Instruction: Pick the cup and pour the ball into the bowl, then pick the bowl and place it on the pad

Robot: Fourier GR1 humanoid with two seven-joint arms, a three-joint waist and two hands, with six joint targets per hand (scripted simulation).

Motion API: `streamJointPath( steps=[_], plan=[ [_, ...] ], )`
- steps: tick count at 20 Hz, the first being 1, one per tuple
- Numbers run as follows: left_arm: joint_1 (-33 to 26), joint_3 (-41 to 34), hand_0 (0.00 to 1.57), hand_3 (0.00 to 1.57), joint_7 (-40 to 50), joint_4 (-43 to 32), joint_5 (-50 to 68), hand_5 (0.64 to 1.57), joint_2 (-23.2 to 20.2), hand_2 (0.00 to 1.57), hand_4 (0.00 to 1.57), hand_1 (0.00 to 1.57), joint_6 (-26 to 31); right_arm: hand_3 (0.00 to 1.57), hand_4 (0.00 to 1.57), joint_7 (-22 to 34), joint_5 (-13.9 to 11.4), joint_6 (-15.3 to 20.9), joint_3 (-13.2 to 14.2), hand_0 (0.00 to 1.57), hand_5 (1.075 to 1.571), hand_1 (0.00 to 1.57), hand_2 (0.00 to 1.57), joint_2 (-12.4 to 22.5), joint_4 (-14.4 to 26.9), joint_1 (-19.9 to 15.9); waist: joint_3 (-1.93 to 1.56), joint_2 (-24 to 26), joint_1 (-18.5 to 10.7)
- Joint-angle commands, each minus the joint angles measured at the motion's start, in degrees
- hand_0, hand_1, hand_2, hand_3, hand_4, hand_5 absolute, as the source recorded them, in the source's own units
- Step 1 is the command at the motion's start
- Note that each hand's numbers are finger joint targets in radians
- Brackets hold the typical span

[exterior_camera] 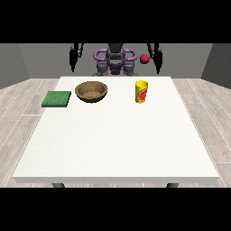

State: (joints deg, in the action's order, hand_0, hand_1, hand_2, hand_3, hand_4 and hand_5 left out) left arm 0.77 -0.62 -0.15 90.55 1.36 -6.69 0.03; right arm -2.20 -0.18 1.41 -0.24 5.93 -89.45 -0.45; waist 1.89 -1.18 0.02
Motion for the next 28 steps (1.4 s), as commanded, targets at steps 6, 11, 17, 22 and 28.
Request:
streamJointPath(
  steps=[6,11,17,22,28],
  plan=[
    [0.68,-1.01,0.00,0.00,6.12,6.03,1.04,1.566,-2.37,0.00,0.66,0.00,0.19,0.00,0.87,6.27,0.74,-0.63,0.82,0.00,1.533,0.00,0.00,2.71,-5.79,-0.44,-1.55,16.01,-0.44],
    [-1.30,0.36,0.00,0.00,26.36,13.00,8.00,1.564,3.62,0.00,0.63,0.00,-4.64,0.00,0.86,25.43,9.08,0.06,0.55,0.00,1.532,0.00,0.00,-0.16,-14.74,5.29,-1.89,26.26,3.07],
    [5.90,0.93,0.00,0.00,27.56,19.25,3.97,1.559,3.56,0.00,0.57,0.00,-8.63,0.00,0.77,31.28,11.74,1.17,3.56,0.00,1.544,0.00,0.00,1.88,-25.68,1.74,-1.89,15.32,4.00],
    [9.69,-1.17,0.00,0.00,11.89,10.81,2.18,1.555,4.15,0.00,0.61,0.00,-7.47,0.00,0.72,16.62,9.17,-0.21,3.23,0.00,1.540,0.00,0.00,-0.28,-20.60,-1.45,-1.89,1.91,5.17],
    [15.08,-3.98,0.00,0.00,-1.13,3.64,0.72,1.520,2.23,0.00,0.57,0.00,-5.93,0.00,0.70,8.13,8.51,-1.24,2.89,0.00,1.545,0.00,0.00,-1.80,-16.80,-5.47,-1.88,-9.70,5.67]
  ],
)
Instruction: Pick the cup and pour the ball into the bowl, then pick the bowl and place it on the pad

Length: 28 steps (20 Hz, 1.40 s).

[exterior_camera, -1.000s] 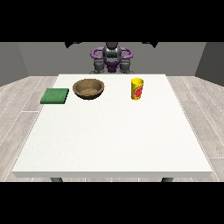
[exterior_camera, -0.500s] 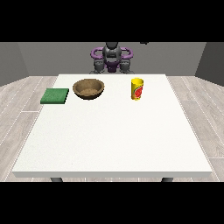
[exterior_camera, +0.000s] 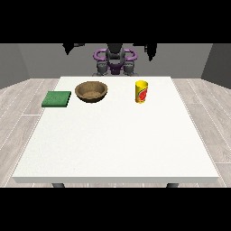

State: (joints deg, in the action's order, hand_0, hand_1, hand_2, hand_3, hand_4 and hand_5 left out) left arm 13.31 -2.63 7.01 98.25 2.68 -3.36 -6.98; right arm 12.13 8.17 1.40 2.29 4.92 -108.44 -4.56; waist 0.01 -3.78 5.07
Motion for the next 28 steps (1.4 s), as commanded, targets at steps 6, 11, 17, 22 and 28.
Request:
streamJointPath(
  steps=[6,11,17,22,28],
  plan=[
    [-0.97,-3.51,0.00,0.00,-22.08,-16.49,-0.70,1.484,-0.81,0.00,0.41,0.00,3.72,0.00,0.68,-9.92,1.97,-4.48,3.67,0.00,1.547,0.00,0.00,1.92,3.38,-0.17,0.02,-9.33,2.31],
    [1.74,-3.83,0.00,0.00,-27.18,-26.93,-2.04,1.457,-1.20,0.00,0.04,0.00,4.75,0.00,0.67,-12.84,4.30,-7.14,6.83,0.00,1.560,0.00,0.00,3.45,8.55,-2.02,-0.01,-9.19,1.57],
    [7.18,-7.83,0.00,0.00,-32.04,-40.21,-0.88,1.433,-5.07,0.00,0.14,0.00,7.25,0.00,0.67,-12.10,6.93,-10.11,10.17,0.00,1.560,0.00,0.00,6.36,12.30,-2.39,0.00,-6.96,1.81],
    [9.88,-9.24,0.00,0.00,-36.76,-46.93,0.17,1.423,-4.59,0.00,0.19,0.00,7.52,0.00,0.67,-15.25,8.89,-13.04,12.74,0.00,1.563,0.00,0.00,7.84,17.22,-2.94,0.00,-8.59,2.28],
    [14.75,-12.09,0.00,0.00,-43.06,-58.27,0.60,1.555,-4.53,0.00,0.89,0.00,5.14,0.00,0.67,-11.57,7.82,-10.22,11.31,0.00,1.566,0.00,0.00,7.27,12.03,-4.68,0.03,-9.64,4.28]
  ],
)
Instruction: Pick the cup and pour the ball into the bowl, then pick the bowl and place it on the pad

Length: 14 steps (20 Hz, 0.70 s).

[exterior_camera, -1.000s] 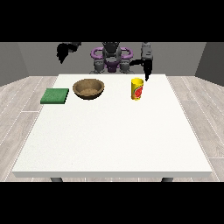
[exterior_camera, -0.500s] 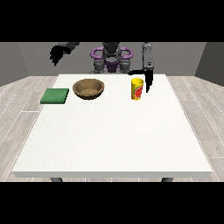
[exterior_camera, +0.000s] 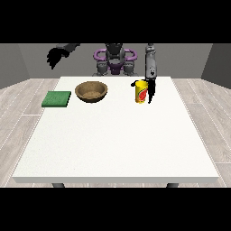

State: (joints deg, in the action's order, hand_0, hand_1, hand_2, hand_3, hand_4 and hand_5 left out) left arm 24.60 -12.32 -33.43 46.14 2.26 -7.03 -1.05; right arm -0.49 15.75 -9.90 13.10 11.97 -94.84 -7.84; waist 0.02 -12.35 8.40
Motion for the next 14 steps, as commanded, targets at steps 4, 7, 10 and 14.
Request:
streamJointPath(
  steps=[4,7,10,14],
  plan=[
    [2.42,-0.99,1.23,1.57,-7.34,-7.00,-5.38,1.481,-2.46,1.57,1.34,1.23,-10.06,0.14,0.65,3.07,6.38,-4.18,3.59,0.00,1.569,0.00,0.00,4.65,-1.77,-3.40,0.02,-3.92,4.83],
    [2.87,-1.17,1.27,1.57,-8.37,-9.16,-5.24,1.468,-1.60,1.57,1.35,1.27,-11.14,0.17,0.65,1.29,8.40,-6.22,7.53,0.00,1.568,0.00,0.00,7.39,1.90,-3.96,-0.02,-4.61,3.61],
    [3.16,0.10,1.29,1.57,-5.47,-9.97,-6.66,1.447,-0.81,1.57,1.39,1.29,-13.56,0.15,0.63,4.76,11.50,-8.29,9.51,0.00,1.565,0.00,0.00,9.78,3.99,-2.81,-0.04,-0.19,3.88],
    [3.37,6.47,1.27,1.57,1.57,-7.37,-13.27,1.432,0.90,1.57,1.40,1.27,-18.79,0.29,0.64,2.91,9.49,-9.15,9.90,0.00,1.567,0.00,0.00,9.49,10.70,-0.58,-0.11,7.21,0.67]
  ],
)
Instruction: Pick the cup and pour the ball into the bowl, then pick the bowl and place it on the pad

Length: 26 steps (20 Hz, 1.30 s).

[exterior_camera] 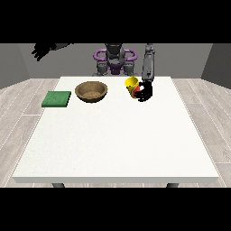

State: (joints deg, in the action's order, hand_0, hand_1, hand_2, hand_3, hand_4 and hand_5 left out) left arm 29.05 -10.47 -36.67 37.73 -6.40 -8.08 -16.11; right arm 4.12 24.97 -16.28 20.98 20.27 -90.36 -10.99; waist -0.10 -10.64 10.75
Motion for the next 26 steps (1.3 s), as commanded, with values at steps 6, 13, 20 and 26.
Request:
streamJointPath(
  steps=[6,13,20,26],
  plan=[
    [4.78,15.79,1.34,1.57,17.32,-0.58,-21.90,1.525,1.68,1.57,1.41,1.34,-18.25,0.25,0.63,0.62,-1.39,-0.39,0.12,0.00,1.562,0.00,0.00,0.12,8.80,0.90,-0.20,10.30,-1.98],
    [12.51,28.29,1.35,1.57,39.18,-8.18,-42.52,1.540,2.81,1.57,1.44,1.35,-23.03,0.10,0.68,-0.76,-0.92,-3.83,1.10,0.00,1.559,0.00,0.00,1.92,14.84,0.91,-0.19,13.68,-2.00],
    [22.77,36.53,1.36,1.57,58.20,-8.54,-52.07,1.529,7.95,1.57,1.47,1.36,-14.29,0.00,0.69,-2.77,-0.91,-6.90,2.37,0.00,1.558,0.00,0.00,3.87,23.30,-0.65,-0.05,13.79,-3.15],
    [29.32,43.16,1.46,1.57,66.42,-12.96,-63.01,1.557,7.77,1.57,1.26,1.46,-6.39,0.18,0.69,-3.39,-3.36,-3.86,0.17,0.00,1.556,0.00,0.00,1.11,22.61,-1.90,0.00,15.40,-3.28]
  ],
)
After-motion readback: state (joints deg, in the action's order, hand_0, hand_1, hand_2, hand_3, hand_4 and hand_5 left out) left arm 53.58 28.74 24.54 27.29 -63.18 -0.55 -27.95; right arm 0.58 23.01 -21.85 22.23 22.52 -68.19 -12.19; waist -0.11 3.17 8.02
